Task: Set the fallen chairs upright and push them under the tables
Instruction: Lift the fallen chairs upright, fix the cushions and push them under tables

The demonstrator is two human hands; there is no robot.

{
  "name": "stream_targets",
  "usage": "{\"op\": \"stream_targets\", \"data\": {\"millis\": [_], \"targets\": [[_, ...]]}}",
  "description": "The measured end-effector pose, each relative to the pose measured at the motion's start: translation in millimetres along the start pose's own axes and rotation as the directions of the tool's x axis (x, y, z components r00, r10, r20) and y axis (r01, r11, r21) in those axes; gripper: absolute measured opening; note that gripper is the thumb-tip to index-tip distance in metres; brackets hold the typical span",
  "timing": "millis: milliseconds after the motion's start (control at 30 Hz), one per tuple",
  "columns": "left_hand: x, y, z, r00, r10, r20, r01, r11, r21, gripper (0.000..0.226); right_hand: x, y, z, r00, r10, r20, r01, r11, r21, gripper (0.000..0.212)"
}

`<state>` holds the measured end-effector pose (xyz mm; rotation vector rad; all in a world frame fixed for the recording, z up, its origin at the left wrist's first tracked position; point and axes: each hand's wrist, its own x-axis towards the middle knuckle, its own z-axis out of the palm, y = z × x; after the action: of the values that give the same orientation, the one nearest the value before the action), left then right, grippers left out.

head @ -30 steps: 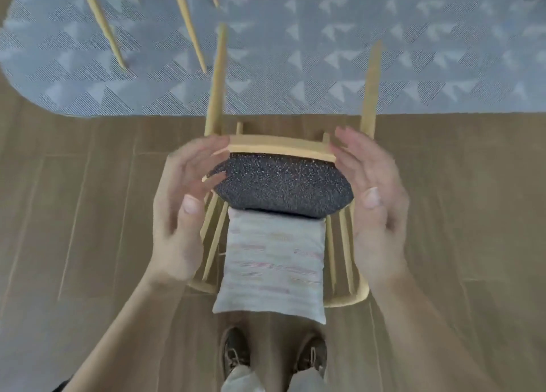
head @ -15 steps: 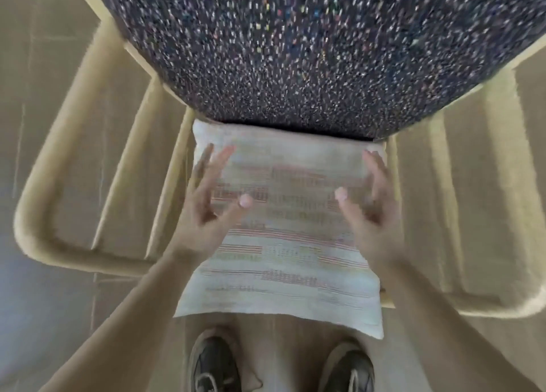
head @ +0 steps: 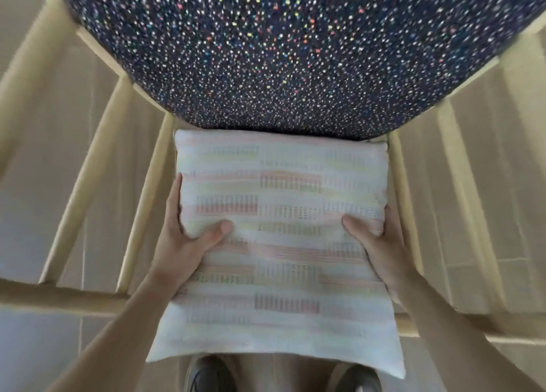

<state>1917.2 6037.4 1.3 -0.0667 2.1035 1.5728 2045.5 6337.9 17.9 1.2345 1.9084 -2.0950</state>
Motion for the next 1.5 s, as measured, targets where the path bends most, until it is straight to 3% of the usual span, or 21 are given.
{"op": "stream_targets", "data": {"millis": [100, 200, 400, 533, 633, 800, 967, 1133, 1300, 1500], "targets": [[-40.9, 51.1, -10.0, 0.999, -0.035, 0.008, 0.035, 0.999, 0.002, 0.107, -48.6, -48.2, -9.9, 0.997, 0.059, 0.039, -0.06, 0.998, 0.009, 0.036], [-83.4, 113.8, -21.7, 0.997, -0.075, -0.011, 0.076, 0.997, 0.022, 0.111, -97.7, -104.8, -21.6, 0.991, 0.132, 0.034, -0.133, 0.991, 0.003, 0.046], [-133.2, 251.8, -47.2, 0.987, -0.162, 0.013, 0.161, 0.984, 0.079, 0.105, -156.6, -233.1, -49.2, 0.945, 0.321, 0.058, -0.313, 0.943, -0.112, 0.028], [-137.5, 338.8, -55.3, 0.975, -0.218, 0.047, 0.21, 0.968, 0.135, 0.096, -162.9, -317.0, -61.4, 0.91, 0.41, 0.066, -0.388, 0.896, -0.217, 0.044], [-119.2, 396.9, -58.4, 0.967, -0.247, 0.062, 0.233, 0.956, 0.176, 0.089, -147.9, -378.8, -72.6, 0.869, 0.484, 0.101, -0.439, 0.85, -0.292, 0.062], [-53.7, 480.8, -67.5, 0.924, -0.369, 0.106, 0.35, 0.923, 0.158, 0.081, -99.6, -489.0, -66.9, 0.832, 0.537, 0.138, -0.466, 0.812, -0.351, 0.039], [21.6, 542.5, -69.3, 0.873, -0.457, 0.171, 0.434, 0.888, 0.155, 0.087, -57.9, -571.3, -60.8, 0.824, 0.552, 0.124, -0.485, 0.802, -0.348, 0.045], [74.6, 582.7, -71.1, 0.821, -0.536, 0.196, 0.511, 0.844, 0.163, 0.103, -14.6, -620.9, -53.3, 0.794, 0.589, 0.15, -0.476, 0.756, -0.45, 0.046], [123.8, 609.1, -64.7, 0.8, -0.57, 0.188, 0.517, 0.813, 0.266, 0.089, 27.9, -655.1, -51.4, 0.756, 0.643, 0.119, -0.504, 0.689, -0.521, 0.053], [167.5, 655.9, -55.6, 0.75, -0.621, 0.227, 0.52, 0.766, 0.379, 0.056, 54.3, -698.1, -55.4, 0.771, 0.617, 0.157, -0.484, 0.728, -0.485, 0.052]]}}
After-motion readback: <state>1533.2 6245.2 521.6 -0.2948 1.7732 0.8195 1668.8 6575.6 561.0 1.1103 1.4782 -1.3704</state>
